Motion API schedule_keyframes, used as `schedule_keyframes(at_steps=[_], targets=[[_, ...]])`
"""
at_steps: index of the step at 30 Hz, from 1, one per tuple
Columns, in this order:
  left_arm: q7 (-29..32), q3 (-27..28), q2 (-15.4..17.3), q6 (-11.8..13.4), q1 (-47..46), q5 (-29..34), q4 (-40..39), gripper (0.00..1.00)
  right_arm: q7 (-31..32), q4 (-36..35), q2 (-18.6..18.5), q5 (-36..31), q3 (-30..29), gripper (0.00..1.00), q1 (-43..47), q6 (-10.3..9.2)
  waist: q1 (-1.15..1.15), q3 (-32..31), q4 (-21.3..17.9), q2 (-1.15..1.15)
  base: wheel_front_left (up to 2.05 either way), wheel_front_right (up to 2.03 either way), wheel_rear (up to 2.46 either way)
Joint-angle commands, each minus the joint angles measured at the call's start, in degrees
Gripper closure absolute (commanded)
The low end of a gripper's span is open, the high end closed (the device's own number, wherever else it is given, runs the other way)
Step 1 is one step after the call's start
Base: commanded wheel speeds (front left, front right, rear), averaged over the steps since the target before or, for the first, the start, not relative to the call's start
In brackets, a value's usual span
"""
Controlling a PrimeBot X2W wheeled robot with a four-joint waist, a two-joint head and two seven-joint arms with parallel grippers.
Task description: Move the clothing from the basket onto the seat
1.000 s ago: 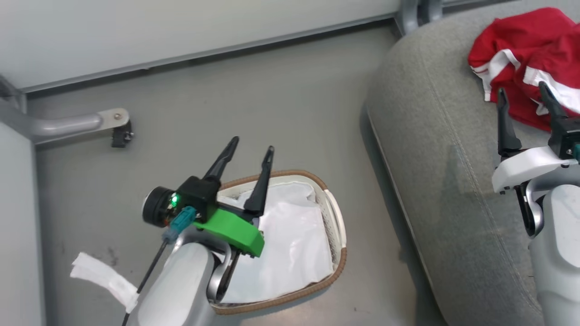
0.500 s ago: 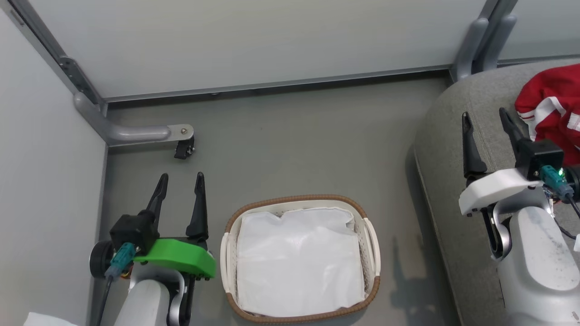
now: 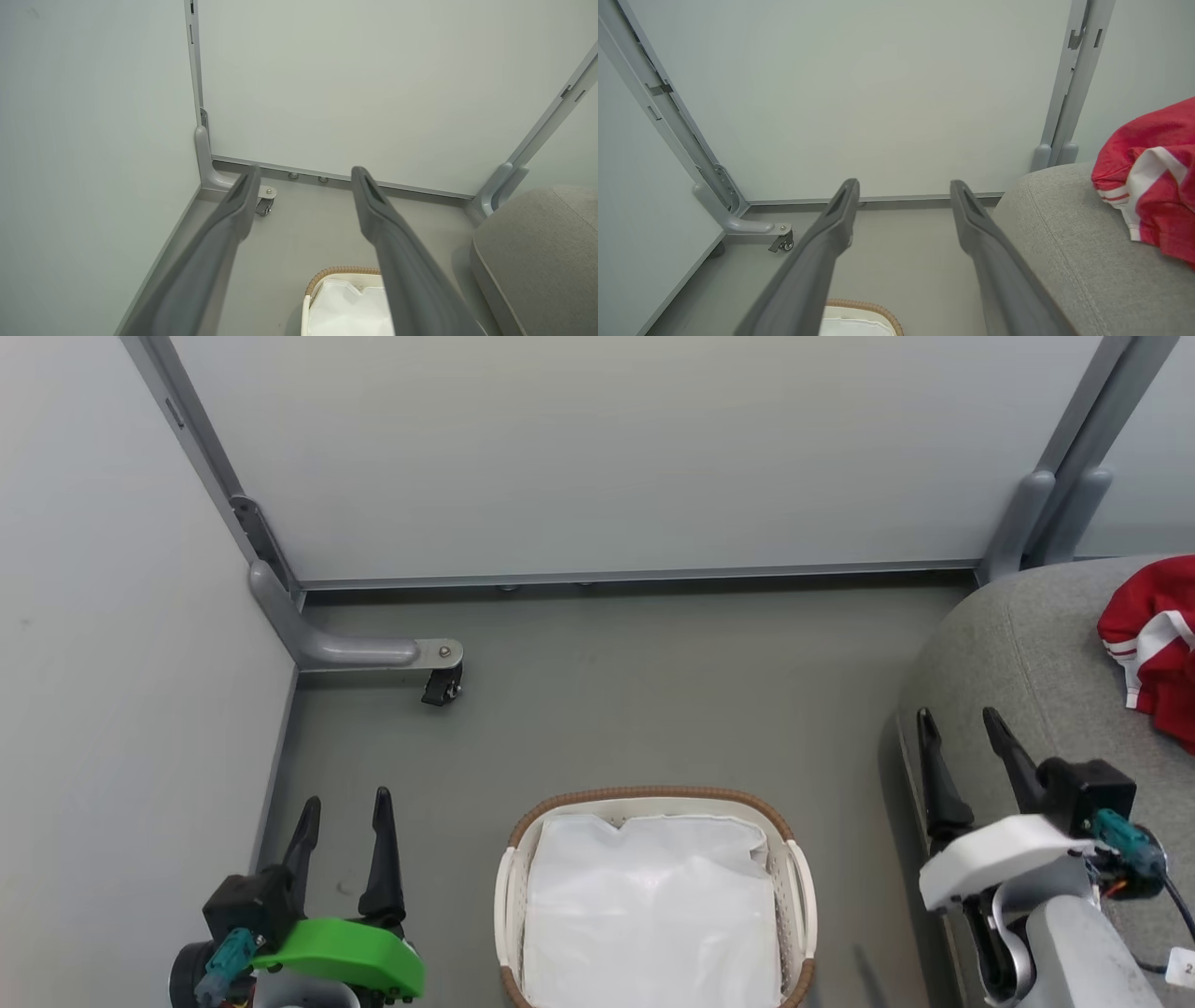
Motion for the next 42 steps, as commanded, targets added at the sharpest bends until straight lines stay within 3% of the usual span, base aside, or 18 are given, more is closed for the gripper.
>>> schedule_keyframes(at_steps=[1, 10, 30, 31, 36, 42], targets=[[-0.04, 0.02, 0.05, -0.28, 1.28, -0.51, 0.26, 0.00, -0.12, -0.17, -0.27, 1.46, 0.22, 0.00, 1.97, -0.08, 0.00, -1.05, 0.55, 0.00, 0.00, 0.00, 0.00], [-0.04, 0.84, 0.06, -0.40, 3.57, -0.89, 0.81, 0.00, -0.12, -1.14, -0.26, 3.38, 2.78, 0.00, 6.63, -0.08, 0.00, -2.13, -0.18, 0.00, 0.00, 0.00, 0.00], [-0.04, 0.89, 0.05, -0.63, 3.09, -0.87, 0.59, 0.00, -0.12, -1.21, -0.25, 3.86, 1.97, 0.00, 6.95, -0.08, 0.00, -1.96, -0.40, 0.00, 0.00, 0.00, 0.00], [0.00, 0.85, -0.02, -0.31, 3.09, -0.58, 0.70, 1.00, 0.00, -1.05, 0.04, 3.55, 2.05, 1.00, 6.31, 0.00, 0.00, -1.96, -0.40, 0.00, 0.00, 0.00, 0.00], [0.16, 0.86, -0.19, -0.33, 3.24, -1.03, 2.99, 1.00, 0.32, 1.22, 0.60, 4.01, 2.03, 1.00, 7.44, 0.00, 0.00, -1.96, -0.42, 0.00, 0.00, 0.00, 0.00], [1.98, 1.97, -0.17, -0.57, 2.72, -7.05, 2.41, 1.00, 2.29, 0.55, 0.53, 10.42, 1.43, 1.00, 7.21, 0.00, 0.00, -1.98, -0.59, 0.00, 0.00, 0.00, 0.00]])
